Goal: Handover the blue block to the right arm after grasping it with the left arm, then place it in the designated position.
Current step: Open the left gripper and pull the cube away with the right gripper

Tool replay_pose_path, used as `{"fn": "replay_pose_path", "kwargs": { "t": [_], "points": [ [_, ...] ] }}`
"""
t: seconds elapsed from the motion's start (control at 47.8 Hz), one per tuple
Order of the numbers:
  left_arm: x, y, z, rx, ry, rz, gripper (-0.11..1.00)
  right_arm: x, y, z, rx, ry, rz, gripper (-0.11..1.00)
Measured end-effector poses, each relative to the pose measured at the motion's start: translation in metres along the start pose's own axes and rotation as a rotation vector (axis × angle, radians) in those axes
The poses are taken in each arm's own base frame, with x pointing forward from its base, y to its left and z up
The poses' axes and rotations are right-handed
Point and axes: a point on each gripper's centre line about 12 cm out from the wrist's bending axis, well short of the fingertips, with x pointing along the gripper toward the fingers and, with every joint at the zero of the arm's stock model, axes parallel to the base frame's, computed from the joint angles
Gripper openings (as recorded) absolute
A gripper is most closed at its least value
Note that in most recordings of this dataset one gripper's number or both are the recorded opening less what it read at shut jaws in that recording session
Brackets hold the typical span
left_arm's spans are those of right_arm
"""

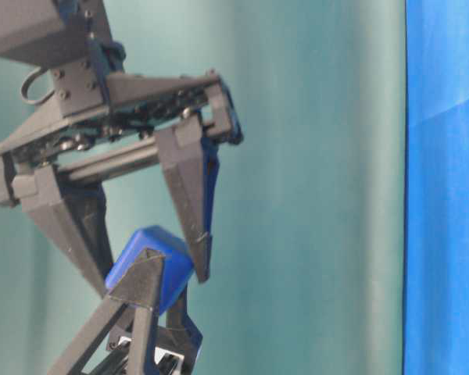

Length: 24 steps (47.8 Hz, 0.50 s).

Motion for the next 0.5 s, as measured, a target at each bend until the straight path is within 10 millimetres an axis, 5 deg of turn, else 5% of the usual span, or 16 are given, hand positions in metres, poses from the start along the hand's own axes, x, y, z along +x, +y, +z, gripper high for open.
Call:
{"fn": "replay_pose_path", "kwargs": {
  "t": [0.502],
  "points": [
    [-0.001,-0.001,0.001,0.002,-0.003,-0.002,0.93,-0.077,0.01,0.005,0.0,0.025,0.011,0.47]
  ]
}}
